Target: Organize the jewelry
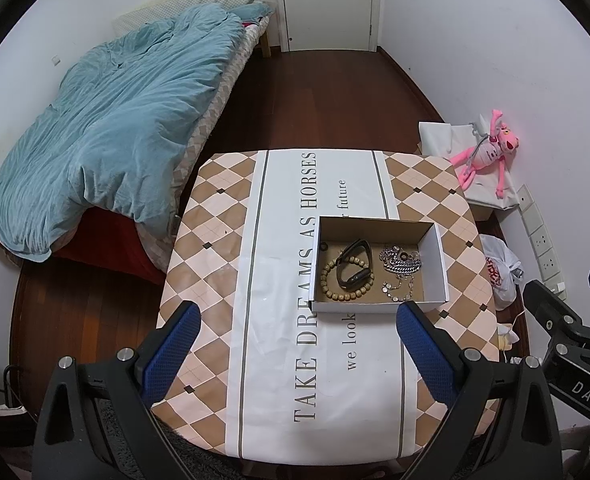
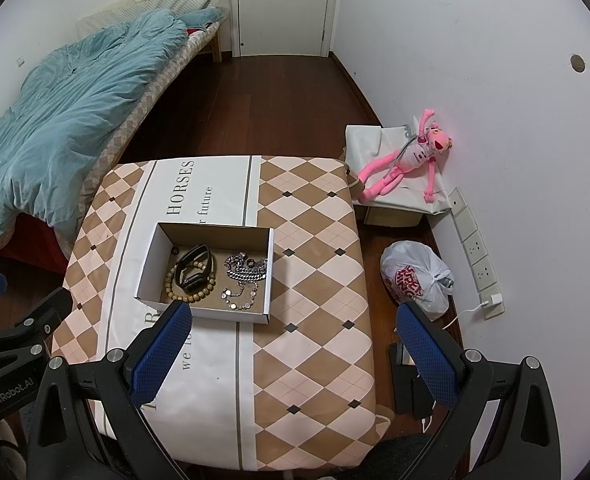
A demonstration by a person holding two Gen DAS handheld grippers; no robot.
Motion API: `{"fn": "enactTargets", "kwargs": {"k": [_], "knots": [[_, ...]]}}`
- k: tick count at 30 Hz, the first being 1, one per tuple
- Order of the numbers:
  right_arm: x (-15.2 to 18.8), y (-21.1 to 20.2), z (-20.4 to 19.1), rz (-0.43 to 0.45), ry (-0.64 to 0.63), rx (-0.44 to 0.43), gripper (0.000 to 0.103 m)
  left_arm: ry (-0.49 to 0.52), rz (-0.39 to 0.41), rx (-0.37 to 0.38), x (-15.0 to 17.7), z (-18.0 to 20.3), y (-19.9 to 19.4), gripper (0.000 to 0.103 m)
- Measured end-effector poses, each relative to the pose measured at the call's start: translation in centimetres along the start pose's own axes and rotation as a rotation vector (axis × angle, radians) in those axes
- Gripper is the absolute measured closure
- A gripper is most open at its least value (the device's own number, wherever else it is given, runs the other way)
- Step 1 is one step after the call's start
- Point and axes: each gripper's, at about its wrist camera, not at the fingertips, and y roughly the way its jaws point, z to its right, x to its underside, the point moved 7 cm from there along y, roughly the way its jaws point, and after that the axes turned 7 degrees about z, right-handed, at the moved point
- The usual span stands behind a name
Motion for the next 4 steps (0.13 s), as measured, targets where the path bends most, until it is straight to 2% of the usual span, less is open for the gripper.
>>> {"fn": "enactTargets", "kwargs": {"k": [4], "knots": [[-0.01,0.0,0.0,-0.001,0.0,0.0,0.0,-0.005,-0.001,0.006,-0.02,0.02,0.04,0.003]]}}
